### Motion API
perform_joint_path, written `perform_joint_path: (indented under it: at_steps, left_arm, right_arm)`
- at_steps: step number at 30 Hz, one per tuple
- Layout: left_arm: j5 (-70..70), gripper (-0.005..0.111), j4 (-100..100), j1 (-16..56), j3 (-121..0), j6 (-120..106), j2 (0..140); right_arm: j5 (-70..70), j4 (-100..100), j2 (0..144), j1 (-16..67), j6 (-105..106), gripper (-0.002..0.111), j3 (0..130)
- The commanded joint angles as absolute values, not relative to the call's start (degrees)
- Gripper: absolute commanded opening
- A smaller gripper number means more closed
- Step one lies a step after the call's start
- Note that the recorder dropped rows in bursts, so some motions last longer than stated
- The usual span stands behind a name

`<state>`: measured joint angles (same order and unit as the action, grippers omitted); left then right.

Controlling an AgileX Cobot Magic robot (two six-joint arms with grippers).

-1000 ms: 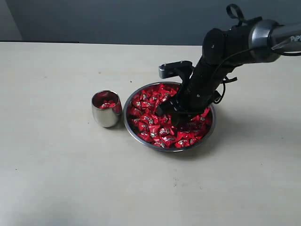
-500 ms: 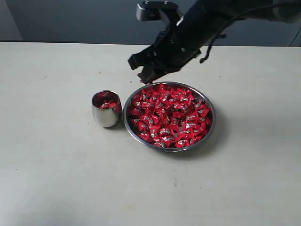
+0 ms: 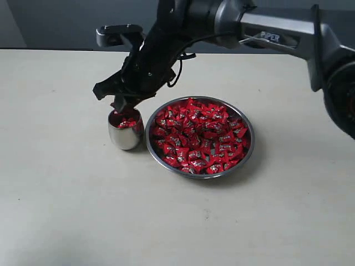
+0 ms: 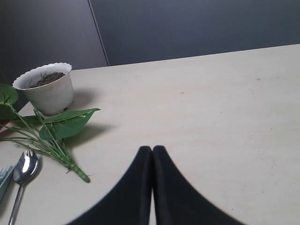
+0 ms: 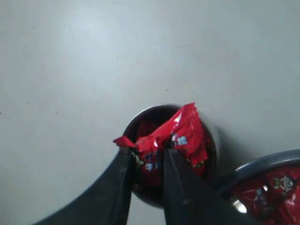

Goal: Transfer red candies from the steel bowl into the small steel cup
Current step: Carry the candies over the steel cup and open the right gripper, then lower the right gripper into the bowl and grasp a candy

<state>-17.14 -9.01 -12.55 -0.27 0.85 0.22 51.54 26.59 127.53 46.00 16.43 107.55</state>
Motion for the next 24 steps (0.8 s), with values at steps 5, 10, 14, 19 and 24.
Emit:
perform_joint_path:
  at_steps: [5, 10, 14, 19, 24]
  left_arm:
    - [-16.74, 0.000, -9.13, -12.49, 0.00, 1.07, 0.00]
    - [-16.74, 0.000, -9.13, -12.49, 0.00, 1.07, 0.00]
    - [-16.74, 0.000, -9.13, -12.49, 0.00, 1.07, 0.00]
    - [-16.74, 0.000, -9.13, -12.49, 0.00, 1.07, 0.00]
    - [-16.74, 0.000, -9.13, -12.49, 0.00, 1.07, 0.00]
  right_arm:
    - [55.92, 17.70, 128.53, 46.02, 10.08, 0.045, 114.62]
    - [63.94, 13.00, 125.92, 43.55, 8.24, 0.045, 115.60]
    - [67.29, 12.37, 124.19, 40.01, 7.89, 0.045, 113.67]
    - [63.59, 12.01, 119.70, 36.64, 7.89, 0.045, 103.85]
    - [57.10, 11.62, 114.69, 35.32, 8.83, 0.045, 91.51]
